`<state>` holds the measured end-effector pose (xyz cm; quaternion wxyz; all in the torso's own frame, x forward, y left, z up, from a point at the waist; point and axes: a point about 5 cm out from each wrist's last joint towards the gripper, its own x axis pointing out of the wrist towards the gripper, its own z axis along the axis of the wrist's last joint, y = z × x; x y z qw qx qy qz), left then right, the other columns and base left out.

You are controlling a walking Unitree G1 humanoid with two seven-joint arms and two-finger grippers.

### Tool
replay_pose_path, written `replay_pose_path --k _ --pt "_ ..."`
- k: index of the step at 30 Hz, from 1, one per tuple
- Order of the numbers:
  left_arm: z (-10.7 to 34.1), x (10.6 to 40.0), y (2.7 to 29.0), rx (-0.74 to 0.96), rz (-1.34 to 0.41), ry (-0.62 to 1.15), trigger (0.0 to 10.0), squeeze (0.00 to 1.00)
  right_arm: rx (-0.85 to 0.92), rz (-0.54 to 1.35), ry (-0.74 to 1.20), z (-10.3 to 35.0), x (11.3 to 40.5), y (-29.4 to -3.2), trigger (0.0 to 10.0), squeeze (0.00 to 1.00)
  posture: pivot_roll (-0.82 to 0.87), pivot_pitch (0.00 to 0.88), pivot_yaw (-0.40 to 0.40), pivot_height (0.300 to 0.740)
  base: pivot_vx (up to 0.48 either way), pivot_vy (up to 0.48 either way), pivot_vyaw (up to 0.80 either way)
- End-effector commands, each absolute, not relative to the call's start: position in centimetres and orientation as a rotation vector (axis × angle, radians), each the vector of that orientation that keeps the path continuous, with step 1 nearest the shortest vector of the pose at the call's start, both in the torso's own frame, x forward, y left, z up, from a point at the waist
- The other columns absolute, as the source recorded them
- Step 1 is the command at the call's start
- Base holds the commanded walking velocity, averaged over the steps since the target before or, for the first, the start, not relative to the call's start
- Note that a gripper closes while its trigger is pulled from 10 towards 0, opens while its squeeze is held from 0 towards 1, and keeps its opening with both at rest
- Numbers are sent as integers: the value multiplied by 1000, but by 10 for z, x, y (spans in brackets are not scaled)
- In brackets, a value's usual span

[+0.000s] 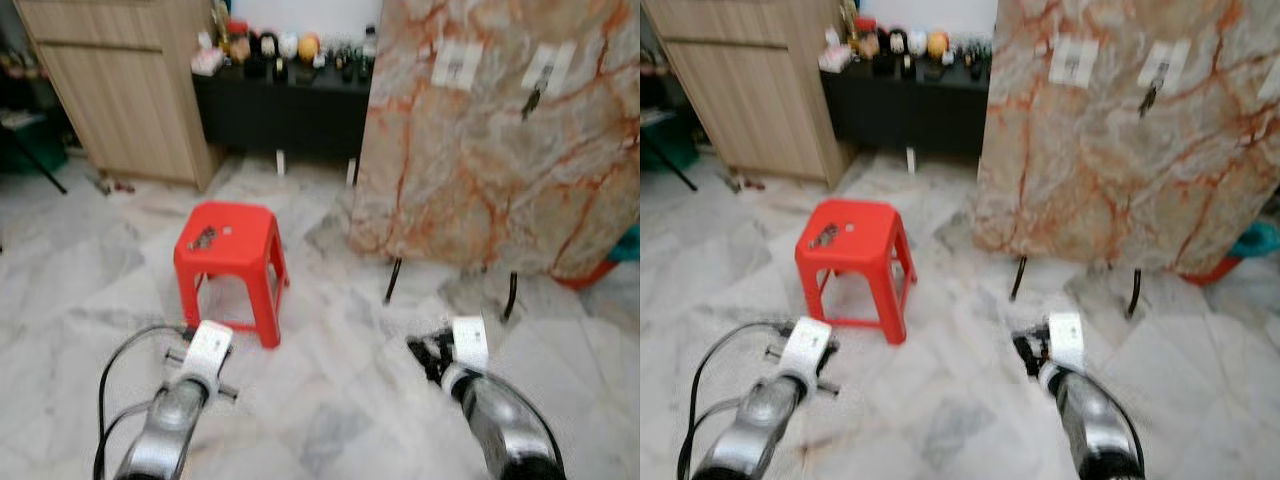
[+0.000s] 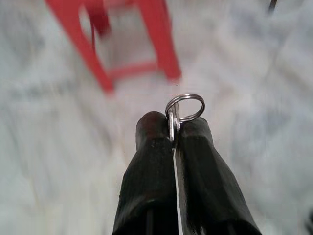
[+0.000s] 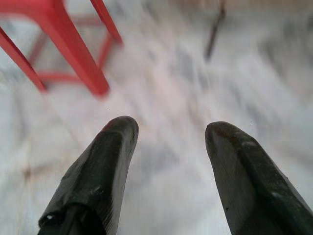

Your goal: Hang keys on a hook

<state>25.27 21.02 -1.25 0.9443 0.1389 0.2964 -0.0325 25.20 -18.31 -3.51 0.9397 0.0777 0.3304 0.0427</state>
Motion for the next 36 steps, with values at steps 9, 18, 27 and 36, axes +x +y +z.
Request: replay_pose_path --k 9,18,27,36 --pt "-67 200 213 148 -11 898 10000 0 119 -56 932 -80 193 -175 10000 0 73 23 -49 740 0 0 0" --pt "-70 199 216 135 17 913 10000 0 143 -108 981 -94 160 -184 10000 0 61 23 -46 740 0 -53 0" --pt "-69 201 219 123 34 900 10000 0 130 -119 986 -94 158 -189 10000 0 66 11 -51 740 0 -480 0" --pt "-68 199 224 121 59 896 10000 0 127 -109 989 -94 158 -187 10000 0 68 9 -52 740 0 -346 0"
